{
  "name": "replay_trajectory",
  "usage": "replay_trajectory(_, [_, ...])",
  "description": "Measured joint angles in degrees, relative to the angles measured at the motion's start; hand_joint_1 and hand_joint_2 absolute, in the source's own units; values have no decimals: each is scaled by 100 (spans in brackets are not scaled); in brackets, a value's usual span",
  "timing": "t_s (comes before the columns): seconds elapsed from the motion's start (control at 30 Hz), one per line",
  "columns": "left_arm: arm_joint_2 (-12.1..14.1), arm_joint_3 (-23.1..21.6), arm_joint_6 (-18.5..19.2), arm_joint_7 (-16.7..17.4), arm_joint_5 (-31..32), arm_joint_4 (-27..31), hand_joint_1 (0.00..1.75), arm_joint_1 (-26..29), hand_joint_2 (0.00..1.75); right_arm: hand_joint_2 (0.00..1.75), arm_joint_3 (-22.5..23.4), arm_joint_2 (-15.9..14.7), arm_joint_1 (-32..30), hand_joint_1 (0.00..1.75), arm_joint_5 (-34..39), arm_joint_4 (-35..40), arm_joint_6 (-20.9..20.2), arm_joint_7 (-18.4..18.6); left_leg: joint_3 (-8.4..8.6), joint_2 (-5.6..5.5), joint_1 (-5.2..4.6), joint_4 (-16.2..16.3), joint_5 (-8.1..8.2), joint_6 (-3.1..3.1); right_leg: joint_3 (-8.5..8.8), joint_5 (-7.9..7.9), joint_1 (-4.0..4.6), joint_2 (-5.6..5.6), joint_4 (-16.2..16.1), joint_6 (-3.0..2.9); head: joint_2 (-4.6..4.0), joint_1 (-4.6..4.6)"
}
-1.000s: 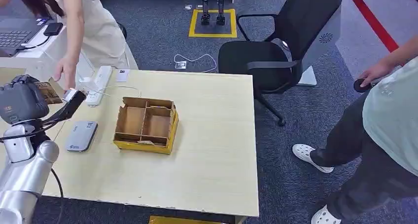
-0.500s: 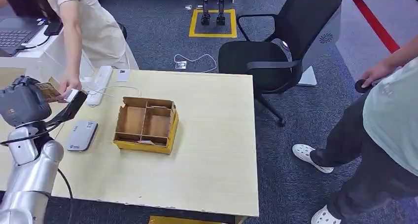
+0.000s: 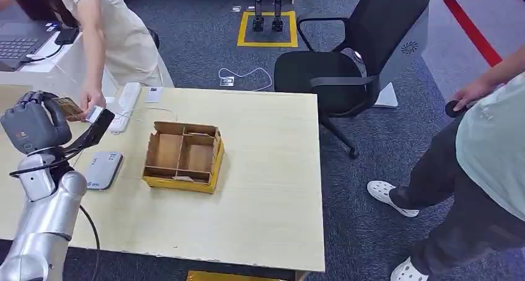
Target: Pass the card to the sensor for recognition and then transmit it.
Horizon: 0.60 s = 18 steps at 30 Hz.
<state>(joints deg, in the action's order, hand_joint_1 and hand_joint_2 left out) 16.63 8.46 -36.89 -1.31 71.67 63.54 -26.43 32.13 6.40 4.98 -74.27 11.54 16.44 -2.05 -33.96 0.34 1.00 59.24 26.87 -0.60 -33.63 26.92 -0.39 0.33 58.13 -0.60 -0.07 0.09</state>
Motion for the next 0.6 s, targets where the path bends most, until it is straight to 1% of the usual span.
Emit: replay_trajectory(0.6, [2,-52,0,0,-122,-96,0,-57,175,0,0,2,0,0,24,0,-5,-44,0,0,2,0,-3,-5,0,-2,1,0,0,-3,0,0])
